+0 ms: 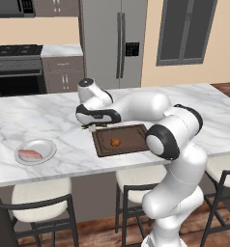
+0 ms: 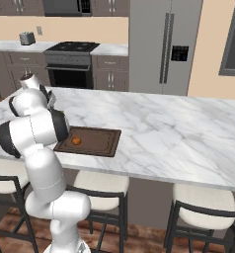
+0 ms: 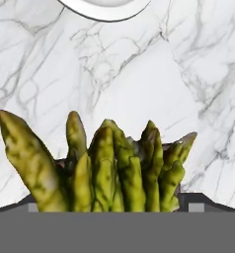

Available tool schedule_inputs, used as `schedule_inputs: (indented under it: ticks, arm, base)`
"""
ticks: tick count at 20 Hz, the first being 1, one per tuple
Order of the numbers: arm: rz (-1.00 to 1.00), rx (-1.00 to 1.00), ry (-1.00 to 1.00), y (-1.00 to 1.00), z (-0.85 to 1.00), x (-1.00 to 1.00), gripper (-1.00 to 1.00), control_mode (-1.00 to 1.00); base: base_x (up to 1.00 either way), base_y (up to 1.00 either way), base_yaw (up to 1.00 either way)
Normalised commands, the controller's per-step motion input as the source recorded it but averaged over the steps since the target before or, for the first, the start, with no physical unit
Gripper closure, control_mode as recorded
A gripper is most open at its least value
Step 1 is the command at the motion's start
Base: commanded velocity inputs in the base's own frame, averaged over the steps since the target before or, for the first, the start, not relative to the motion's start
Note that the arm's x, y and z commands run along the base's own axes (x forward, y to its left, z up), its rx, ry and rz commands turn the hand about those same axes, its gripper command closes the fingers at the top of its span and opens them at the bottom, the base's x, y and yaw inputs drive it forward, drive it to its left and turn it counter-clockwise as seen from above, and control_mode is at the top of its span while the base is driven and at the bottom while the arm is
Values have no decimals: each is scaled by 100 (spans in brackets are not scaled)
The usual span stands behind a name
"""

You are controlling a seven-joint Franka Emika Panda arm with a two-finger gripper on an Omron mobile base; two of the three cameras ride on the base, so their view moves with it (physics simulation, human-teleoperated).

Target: Create a steak meal by picking up the steak and asparagus from the tray and placing them on the plate. Leave the tangerine on the tray.

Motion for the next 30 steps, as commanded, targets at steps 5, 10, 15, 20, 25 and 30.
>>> schedule_inputs:
  ticks: [5,10,15,20,25,30]
  arm:
    - [2,16,0,51,0,-17,100,-100]
    - [6,15,0,56,-3,-12,100,-100]
    - [6,8,0,67,-24,0,100,-100]
    - [6,3,0,71,-19,0,100,-100]
    - [1,0,1,71,0,3,100,-100]
    - [0,0,5,55,-8,10,100,-100]
  base:
    - [0,0,0]
    - [0,0,0]
    - [0,0,0]
    - [0,0,0]
    - [0,0,0]
    - [0,0,0]
